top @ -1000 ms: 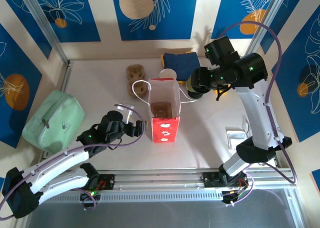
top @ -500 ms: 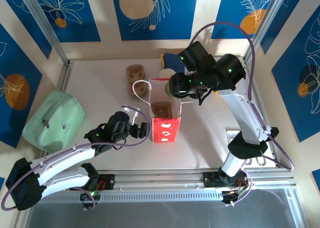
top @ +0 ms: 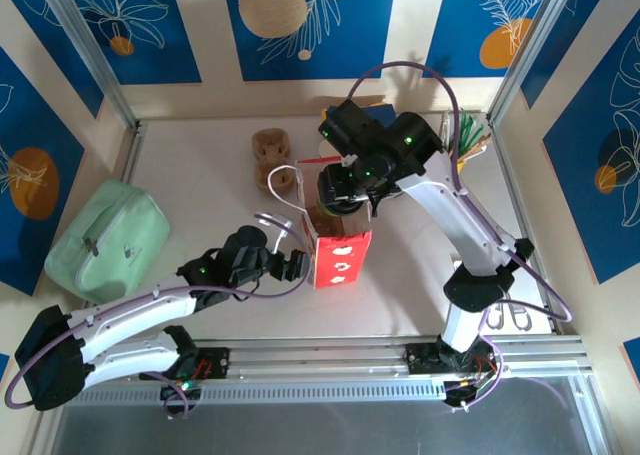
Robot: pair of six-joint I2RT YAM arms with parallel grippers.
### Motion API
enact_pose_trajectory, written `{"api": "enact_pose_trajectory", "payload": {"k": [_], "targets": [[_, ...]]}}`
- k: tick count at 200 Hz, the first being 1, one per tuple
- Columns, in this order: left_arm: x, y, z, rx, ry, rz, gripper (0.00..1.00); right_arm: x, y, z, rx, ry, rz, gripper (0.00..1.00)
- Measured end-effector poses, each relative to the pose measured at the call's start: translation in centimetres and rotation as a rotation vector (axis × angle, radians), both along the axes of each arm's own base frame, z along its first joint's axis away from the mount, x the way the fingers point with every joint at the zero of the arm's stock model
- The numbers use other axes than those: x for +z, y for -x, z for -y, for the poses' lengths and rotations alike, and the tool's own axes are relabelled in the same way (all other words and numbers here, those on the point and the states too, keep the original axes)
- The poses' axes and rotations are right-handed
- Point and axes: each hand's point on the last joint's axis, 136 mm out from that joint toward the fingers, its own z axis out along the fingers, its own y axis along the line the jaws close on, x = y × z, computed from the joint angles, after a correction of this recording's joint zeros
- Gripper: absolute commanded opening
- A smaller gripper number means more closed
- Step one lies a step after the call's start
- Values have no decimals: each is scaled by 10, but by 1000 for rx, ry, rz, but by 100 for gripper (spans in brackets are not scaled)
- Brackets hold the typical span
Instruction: Pack the takeout coffee
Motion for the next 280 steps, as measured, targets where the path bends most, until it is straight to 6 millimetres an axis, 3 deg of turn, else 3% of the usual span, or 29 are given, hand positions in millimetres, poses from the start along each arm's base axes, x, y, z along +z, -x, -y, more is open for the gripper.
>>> {"api": "enact_pose_trajectory", "payload": {"k": [113, 280], "targets": [[7, 4, -5, -20, -2, 46, 89, -59, 0, -24, 37, 119, -147, 62], [2, 5, -7, -24, -14, 48, 89, -95, -3, -21, 1, 193, -239, 61]]}}
